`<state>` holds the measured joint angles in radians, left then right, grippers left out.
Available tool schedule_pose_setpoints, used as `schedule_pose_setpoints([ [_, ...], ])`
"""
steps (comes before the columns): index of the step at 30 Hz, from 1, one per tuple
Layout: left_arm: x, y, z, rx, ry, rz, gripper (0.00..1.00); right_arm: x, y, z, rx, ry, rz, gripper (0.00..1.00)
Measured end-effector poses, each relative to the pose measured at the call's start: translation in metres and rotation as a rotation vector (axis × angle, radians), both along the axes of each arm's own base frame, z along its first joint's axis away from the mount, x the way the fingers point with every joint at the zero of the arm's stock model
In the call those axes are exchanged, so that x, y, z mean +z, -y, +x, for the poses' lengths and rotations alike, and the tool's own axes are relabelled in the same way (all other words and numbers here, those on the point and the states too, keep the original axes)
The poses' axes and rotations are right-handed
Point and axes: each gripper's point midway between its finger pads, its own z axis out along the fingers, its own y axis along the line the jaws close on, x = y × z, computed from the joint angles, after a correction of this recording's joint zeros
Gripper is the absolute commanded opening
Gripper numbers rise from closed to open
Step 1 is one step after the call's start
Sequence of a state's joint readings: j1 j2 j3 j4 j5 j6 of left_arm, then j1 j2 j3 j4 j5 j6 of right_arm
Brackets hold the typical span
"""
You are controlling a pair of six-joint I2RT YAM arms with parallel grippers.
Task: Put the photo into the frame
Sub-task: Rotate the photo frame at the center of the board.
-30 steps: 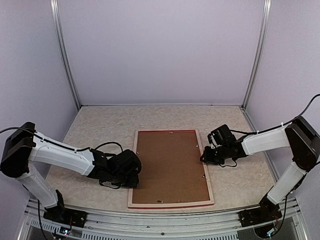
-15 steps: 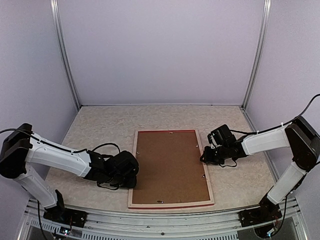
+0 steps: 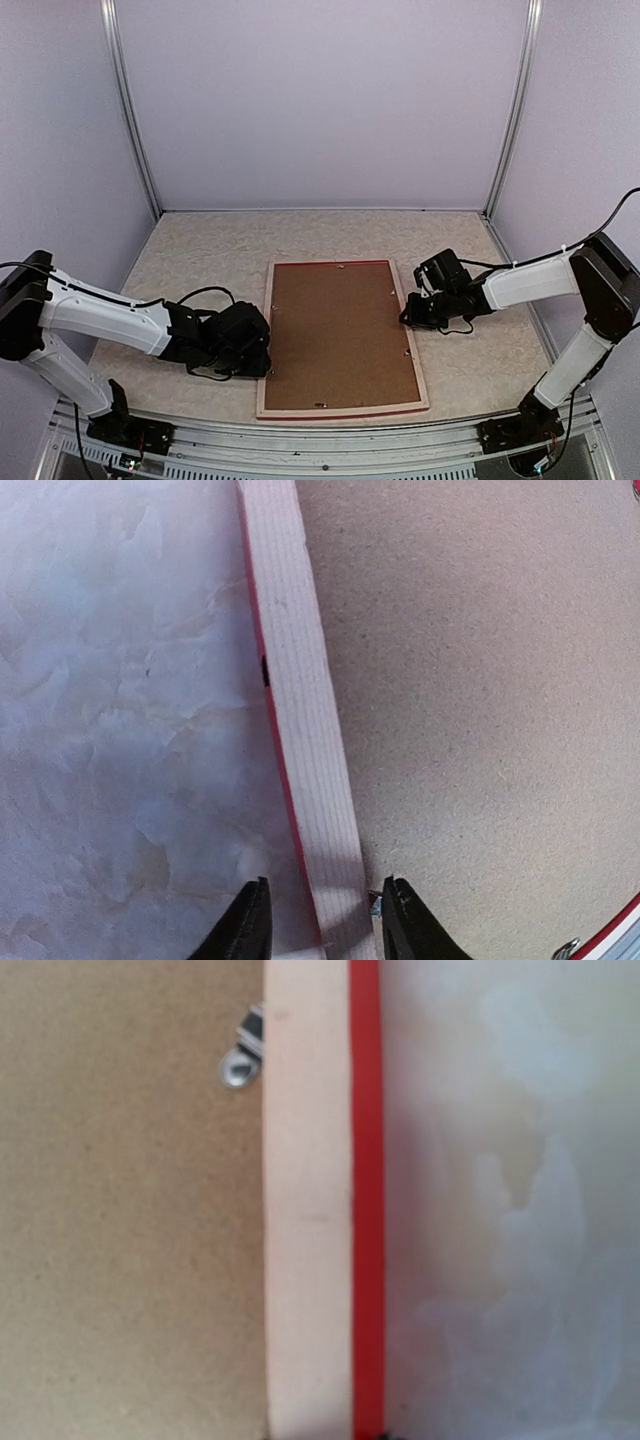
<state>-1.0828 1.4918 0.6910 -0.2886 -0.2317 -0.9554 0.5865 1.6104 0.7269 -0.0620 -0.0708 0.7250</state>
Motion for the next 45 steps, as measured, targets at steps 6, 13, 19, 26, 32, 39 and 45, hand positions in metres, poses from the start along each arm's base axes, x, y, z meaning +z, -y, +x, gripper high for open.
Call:
schedule_pose_setpoints([
  [6, 0.008, -0.007, 0.012, 0.006, 0.011, -0.012, 0.76, 0.000, 0.000, 0.000, 0.002, -0.007, -0.009, 0.10],
  [13, 0.029, -0.008, 0.045, 0.015, 0.056, -0.039, 0.91, 0.001, 0.003, 0.008, 0.032, -0.007, -0.093, 0.00],
  [19, 0.060, -0.003, 0.076, -0.002, 0.135, -0.054, 0.99, 0.003, 0.007, 0.029, 0.134, -0.011, -0.212, 0.00],
  [26, 0.080, -0.010, 0.119, -0.019, 0.200, -0.030, 0.99, 0.006, -0.004, 0.063, 0.365, 0.014, -0.313, 0.00],
  [32, 0.072, -0.021, 0.150, -0.036, 0.195, 0.019, 0.99, 0.006, -0.028, 0.062, 0.632, 0.059, -0.295, 0.00],
  [39, 0.050, -0.014, 0.174, -0.094, 0.162, 0.063, 0.99, 0.005, -0.052, 0.074, 0.823, 0.096, -0.278, 0.13],
  [45, 0.014, -0.010, 0.172, -0.157, 0.087, 0.111, 0.88, 0.006, -0.059, 0.075, 0.873, 0.112, -0.257, 0.45],
])
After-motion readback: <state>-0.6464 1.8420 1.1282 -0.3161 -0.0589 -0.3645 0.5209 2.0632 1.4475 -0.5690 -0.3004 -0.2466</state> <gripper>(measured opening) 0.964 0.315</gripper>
